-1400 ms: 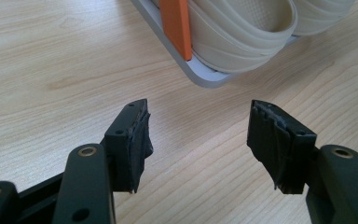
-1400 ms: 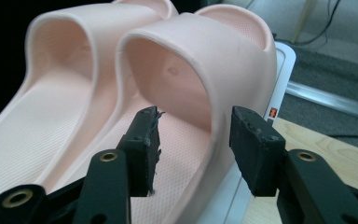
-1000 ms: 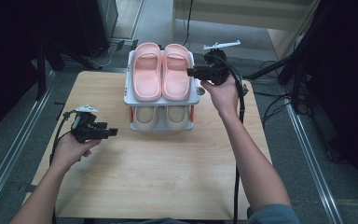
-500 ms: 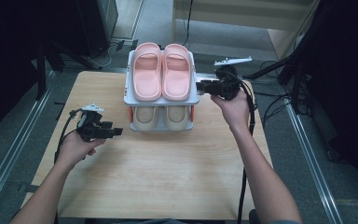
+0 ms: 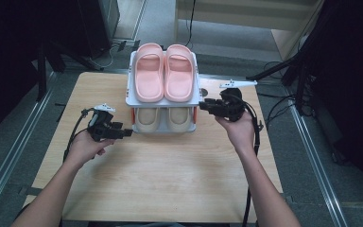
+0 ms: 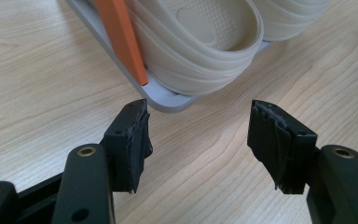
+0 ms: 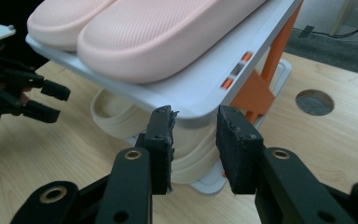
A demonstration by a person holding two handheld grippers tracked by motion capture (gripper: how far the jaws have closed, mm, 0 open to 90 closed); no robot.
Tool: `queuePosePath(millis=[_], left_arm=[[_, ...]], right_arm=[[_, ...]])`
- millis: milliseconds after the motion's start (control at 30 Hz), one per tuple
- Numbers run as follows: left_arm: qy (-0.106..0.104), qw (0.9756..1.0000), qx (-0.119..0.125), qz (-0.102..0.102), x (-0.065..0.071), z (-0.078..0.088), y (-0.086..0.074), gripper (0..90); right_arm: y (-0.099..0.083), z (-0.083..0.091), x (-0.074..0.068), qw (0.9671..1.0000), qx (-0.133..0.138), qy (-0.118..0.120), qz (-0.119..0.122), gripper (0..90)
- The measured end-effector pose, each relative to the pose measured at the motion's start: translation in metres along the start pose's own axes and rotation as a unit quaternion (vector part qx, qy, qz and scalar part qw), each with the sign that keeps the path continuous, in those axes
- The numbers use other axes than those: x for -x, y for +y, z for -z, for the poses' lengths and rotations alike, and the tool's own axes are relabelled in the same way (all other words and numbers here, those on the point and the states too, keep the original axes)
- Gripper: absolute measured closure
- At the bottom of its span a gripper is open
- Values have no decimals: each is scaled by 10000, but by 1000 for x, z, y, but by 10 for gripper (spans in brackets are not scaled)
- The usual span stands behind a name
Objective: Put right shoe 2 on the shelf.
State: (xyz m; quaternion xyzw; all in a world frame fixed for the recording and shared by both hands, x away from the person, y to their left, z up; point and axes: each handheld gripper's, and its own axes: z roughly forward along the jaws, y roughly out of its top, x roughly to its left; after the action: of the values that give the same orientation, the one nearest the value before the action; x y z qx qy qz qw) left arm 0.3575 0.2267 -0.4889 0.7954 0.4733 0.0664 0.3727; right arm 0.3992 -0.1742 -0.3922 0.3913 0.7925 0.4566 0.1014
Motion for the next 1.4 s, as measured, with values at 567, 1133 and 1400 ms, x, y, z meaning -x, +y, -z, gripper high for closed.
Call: queuePosePath(millis=[567, 1133, 1400], left_arm=[[-65, 9997, -27, -221, 16, -9, 6, 366], [-94, 9978, -31, -658, 40, -16, 1, 304], [-20, 9907, -121, -1355, 58, -28, -14, 292]], right_arm=[[-60, -9, -2, 9994, 134, 292, -88, 561], [-101, -23, -22, 9983, -269, 502, 104, 525], [-104, -36, -29, 9960, -455, 679, 354, 392]])
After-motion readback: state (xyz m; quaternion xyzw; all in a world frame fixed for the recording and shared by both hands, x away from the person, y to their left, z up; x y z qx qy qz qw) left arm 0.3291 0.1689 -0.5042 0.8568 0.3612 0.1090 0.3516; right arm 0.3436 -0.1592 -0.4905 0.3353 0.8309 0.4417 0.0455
